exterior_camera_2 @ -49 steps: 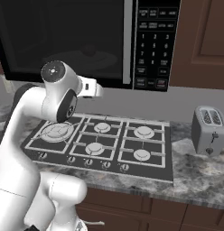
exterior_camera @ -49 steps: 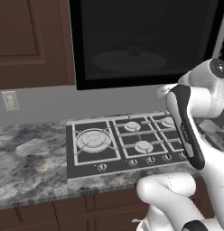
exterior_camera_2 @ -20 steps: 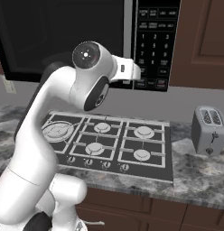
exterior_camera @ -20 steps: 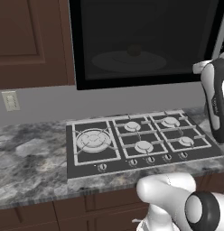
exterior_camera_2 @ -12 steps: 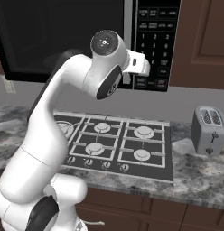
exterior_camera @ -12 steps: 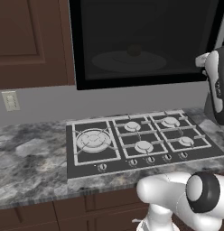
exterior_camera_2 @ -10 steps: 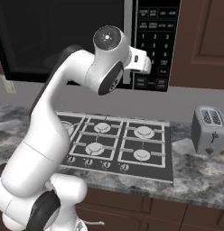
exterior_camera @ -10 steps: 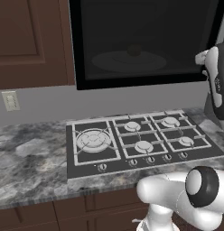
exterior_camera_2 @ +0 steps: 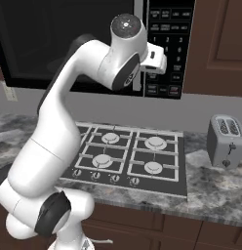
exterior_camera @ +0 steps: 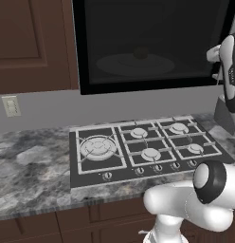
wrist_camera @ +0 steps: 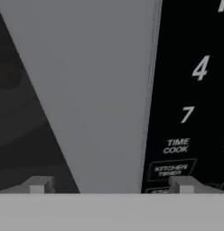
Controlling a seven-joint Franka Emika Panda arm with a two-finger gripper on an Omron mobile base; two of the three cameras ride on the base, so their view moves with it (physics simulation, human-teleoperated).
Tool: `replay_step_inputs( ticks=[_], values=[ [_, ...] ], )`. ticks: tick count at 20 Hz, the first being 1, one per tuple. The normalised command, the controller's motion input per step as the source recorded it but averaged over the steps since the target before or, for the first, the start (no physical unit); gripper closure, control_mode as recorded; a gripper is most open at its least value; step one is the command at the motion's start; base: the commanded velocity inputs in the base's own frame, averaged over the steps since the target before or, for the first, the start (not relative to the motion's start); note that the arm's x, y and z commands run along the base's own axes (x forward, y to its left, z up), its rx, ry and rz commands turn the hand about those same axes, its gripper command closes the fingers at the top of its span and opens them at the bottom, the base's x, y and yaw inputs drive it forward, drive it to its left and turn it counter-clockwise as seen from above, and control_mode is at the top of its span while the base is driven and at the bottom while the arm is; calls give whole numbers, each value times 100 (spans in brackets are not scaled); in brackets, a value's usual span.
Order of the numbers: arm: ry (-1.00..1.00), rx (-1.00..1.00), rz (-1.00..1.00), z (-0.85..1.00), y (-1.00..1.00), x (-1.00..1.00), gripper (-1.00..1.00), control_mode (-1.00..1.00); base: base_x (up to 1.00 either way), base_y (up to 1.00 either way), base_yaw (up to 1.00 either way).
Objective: Retrieve the reheated potato from the microwave, then place the potato, cheese, and condiment on the cutting board.
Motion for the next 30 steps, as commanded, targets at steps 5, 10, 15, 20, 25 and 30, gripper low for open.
replay_step_inputs(
  ticks=[5, 10, 15, 20, 25, 30],
  values=[
    [-16, 0, 0, -4, 3, 21, -100, -100, 0, 0, 0],
    [-21, 2, 0, -18, 13, 31, 100, -100, 0, 0, 0],
    [1, 12, 0, -1, 7, 63, 100, -100, 0, 0, 0],
    [9, 16, 6, 4, 12, 8, 100, -100, 0, 0, 0],
    [0, 9, 13, 0, 17, -58, 100, -100, 0, 0, 0],
    [-2, 1, 5, 0, 13, -78, 100, -100, 0, 0, 0]
  ],
)
